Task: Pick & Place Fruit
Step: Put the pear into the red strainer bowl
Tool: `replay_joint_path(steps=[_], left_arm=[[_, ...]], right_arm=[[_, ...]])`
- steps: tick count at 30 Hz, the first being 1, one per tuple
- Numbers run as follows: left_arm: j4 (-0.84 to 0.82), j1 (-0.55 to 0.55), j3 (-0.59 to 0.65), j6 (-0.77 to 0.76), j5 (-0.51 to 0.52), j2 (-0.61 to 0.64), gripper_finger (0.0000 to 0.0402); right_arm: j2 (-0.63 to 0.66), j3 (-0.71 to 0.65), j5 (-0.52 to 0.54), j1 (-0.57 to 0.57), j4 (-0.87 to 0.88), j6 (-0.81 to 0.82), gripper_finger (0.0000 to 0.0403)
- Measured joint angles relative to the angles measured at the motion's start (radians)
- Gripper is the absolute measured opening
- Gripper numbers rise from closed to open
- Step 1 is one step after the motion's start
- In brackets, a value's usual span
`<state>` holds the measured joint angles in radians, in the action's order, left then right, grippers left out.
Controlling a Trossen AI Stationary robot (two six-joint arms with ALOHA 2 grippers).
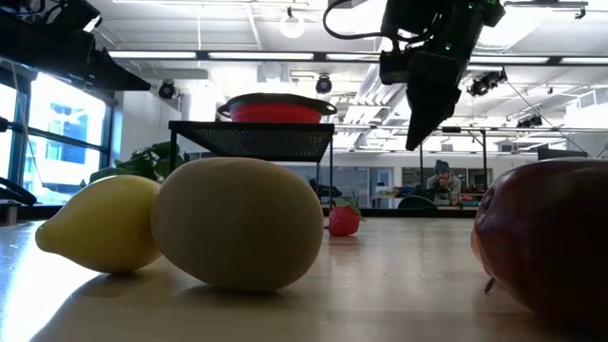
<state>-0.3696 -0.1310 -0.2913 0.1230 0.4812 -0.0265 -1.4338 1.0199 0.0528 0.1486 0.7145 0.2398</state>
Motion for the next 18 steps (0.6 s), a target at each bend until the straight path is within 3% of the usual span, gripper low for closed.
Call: replay_joint_path(steps=[9,18], left_arm=[[0.0,0.0,0.0,0.0,0.0,0.0,0.0],[0.001,0.0,0.0,-0.002,-0.001,0.0,0.0]], right_arm=[[0.0,0.0,-0.008,0.0,0.0,-0.04,0.0004],[0.0,0.0,-0.158,-0.023,0.02,-0.264,0.0006]])
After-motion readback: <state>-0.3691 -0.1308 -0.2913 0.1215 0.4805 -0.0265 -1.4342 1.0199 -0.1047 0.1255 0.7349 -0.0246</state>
